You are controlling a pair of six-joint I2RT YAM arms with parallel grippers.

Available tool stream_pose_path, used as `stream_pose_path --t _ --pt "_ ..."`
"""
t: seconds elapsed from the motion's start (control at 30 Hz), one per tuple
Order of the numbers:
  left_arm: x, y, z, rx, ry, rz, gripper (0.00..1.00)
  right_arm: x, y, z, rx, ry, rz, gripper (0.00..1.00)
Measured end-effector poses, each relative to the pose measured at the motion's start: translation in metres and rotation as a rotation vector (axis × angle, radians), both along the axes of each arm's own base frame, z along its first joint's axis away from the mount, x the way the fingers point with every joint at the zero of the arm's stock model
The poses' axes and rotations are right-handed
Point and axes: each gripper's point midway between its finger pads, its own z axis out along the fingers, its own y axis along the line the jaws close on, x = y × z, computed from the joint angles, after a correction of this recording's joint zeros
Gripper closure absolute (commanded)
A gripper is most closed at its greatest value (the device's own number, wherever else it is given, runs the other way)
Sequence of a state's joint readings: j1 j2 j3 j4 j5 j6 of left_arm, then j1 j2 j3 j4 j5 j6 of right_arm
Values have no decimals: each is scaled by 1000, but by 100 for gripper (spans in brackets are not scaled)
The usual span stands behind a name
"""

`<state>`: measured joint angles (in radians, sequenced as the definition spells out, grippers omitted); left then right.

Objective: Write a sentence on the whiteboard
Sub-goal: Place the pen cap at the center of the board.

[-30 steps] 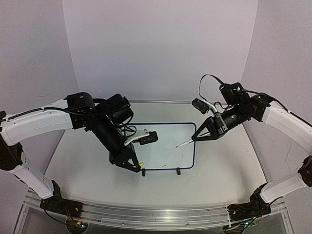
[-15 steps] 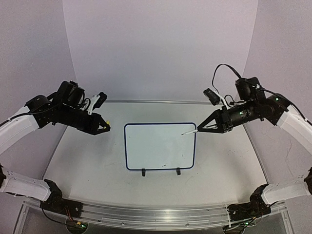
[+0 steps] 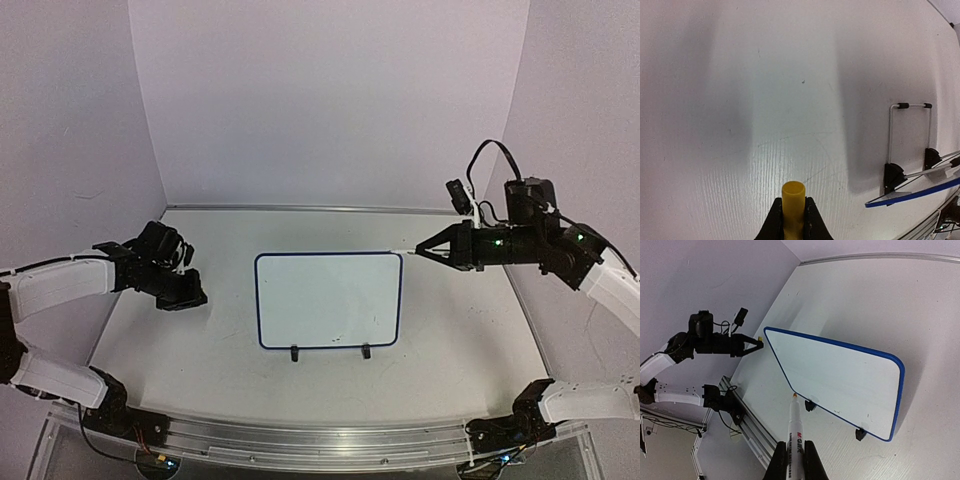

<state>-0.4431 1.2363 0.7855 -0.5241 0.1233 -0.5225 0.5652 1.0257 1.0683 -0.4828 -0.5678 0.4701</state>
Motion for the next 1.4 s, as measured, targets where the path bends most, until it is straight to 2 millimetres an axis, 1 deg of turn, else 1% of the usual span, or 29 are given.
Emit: stream_pose_path --t 0.07,0.23,0.33,0.43,0.6,0.67,0.73,0.87,0.93,0.97,1.03,1.07,1.17,1.3,1.4 --pt "-2 1 -13 2 30 23 96 2 1 -3 9 2 -9 100" --pt "7 -2 -27 -5 51 56 90 6 3 -1 30 -15 -14 100" --pt "9 -2 -41 13 82 62 88 7 3 1 36 -25 -15 100" --pt "8 -2 -55 29 119 66 82 8 4 0 36 -29 -16 100" --pt "9 -2 -65 38 143 70 63 10 4 -7 29 -21 -20 100" --pt "10 -3 -67 33 144 74 56 11 4 -8 28 -22 -22 100" --pt "11 -5 -68 27 147 71 46 11 4 -9 27 -23 -26 100" --pt "11 -6 -71 25 152 68 30 13 3 -12 22 -24 -36 100" --pt "11 -6 -71 23 152 68 24 13 2 -14 18 -23 -42 100" --pt "11 -6 -71 23 152 67 20 13 1 -15 16 -22 -46 100" --pt "11 -6 -71 23 151 65 8 14 0 -16 12 -23 -54 100" --pt "11 -6 -71 23 152 67 4 14 0 -16 11 -23 -56 100" --pt "11 -6 -71 23 152 65 2 15 -1 -16 11 -24 -61 100" --pt "10 -5 -69 28 150 61 1 15 -1 -16 11 -24 -61 100" --pt "7 -3 -63 41 141 46 1 14 -1 -14 14 -28 -60 100"
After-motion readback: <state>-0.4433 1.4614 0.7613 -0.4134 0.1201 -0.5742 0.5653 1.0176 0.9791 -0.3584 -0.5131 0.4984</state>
